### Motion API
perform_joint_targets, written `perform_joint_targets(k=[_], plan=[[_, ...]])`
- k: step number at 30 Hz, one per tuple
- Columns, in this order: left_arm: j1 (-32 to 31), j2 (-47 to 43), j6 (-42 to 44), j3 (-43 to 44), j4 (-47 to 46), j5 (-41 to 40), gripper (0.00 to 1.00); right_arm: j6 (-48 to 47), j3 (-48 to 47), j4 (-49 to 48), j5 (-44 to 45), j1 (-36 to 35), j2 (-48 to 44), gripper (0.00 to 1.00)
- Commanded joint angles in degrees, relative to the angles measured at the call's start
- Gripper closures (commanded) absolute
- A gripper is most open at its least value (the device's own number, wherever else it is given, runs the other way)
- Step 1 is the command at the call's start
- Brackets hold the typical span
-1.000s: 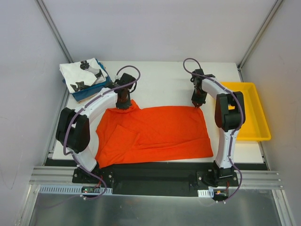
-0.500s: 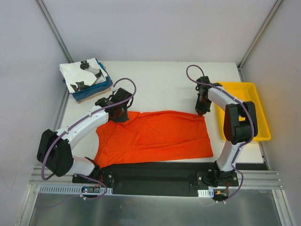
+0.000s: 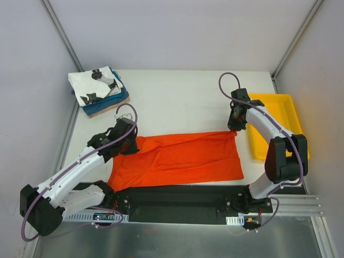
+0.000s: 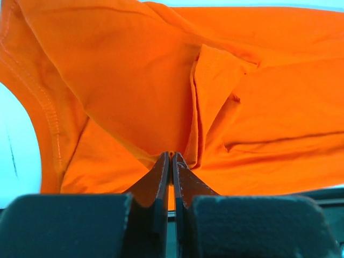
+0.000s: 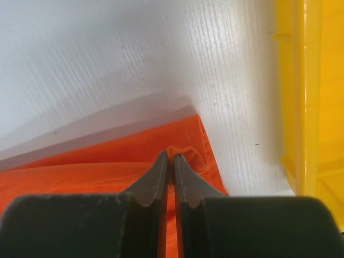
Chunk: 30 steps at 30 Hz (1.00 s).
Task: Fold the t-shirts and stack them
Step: Fold the tshirt
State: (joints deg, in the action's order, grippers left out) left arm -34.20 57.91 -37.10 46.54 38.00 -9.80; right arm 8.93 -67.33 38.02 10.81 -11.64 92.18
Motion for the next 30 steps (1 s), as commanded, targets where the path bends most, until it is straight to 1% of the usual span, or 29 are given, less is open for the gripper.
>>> perform_joint_targets(k=[1, 4, 9, 17, 21, 23, 27, 29, 30], plan=[[-0.9, -5.3, -1.7, -2.2, 0.4, 3.6, 1.0, -1.6, 1.0, 0.4, -0.2, 0.0, -3.3, 0.95], [-1.1, -8.1, -1.6, -3.4, 0.5, 5.9, 1.0, -1.8, 1.2, 0.7, -0.1, 0.1, -4.6, 0.95], [-1.2, -13.0, -1.0, -4.6, 2.0, 7.2, 1.0, -2.2, 1.7, 1.8, 0.8, 0.1, -6.1, 0.95], [-1.2, -16.6, -2.0, -6.8, 5.0, 9.3, 1.0, -2.3, 4.0, 2.0, 1.3, 0.1, -8.3, 0.95], [-1.2, -18.3, -5.2, -8.3, 7.0, 9.7, 1.0, -2.6, 4.8, 2.3, 1.8, 0.1, -9.3, 0.95], [-1.2, -18.6, -6.4, -8.9, 8.1, 12.3, 1.0, -2.6, 5.7, 2.1, 0.7, 0.1, -10.1, 0.94], [-1.2, -20.0, -9.7, -11.0, 11.2, 11.2, 1.0, -2.4, 7.3, 2.0, 0.6, 0.1, -11.2, 0.93], [-1.2, -19.8, -10.4, -10.8, 12.0, 11.7, 1.0, -2.3, 8.0, 2.0, 1.1, 0.0, -12.3, 0.93], [-1.2, -20.0, -11.5, -10.5, 13.8, 10.8, 1.0, -2.2, 8.8, 2.0, 1.5, 0.1, -12.6, 0.93]])
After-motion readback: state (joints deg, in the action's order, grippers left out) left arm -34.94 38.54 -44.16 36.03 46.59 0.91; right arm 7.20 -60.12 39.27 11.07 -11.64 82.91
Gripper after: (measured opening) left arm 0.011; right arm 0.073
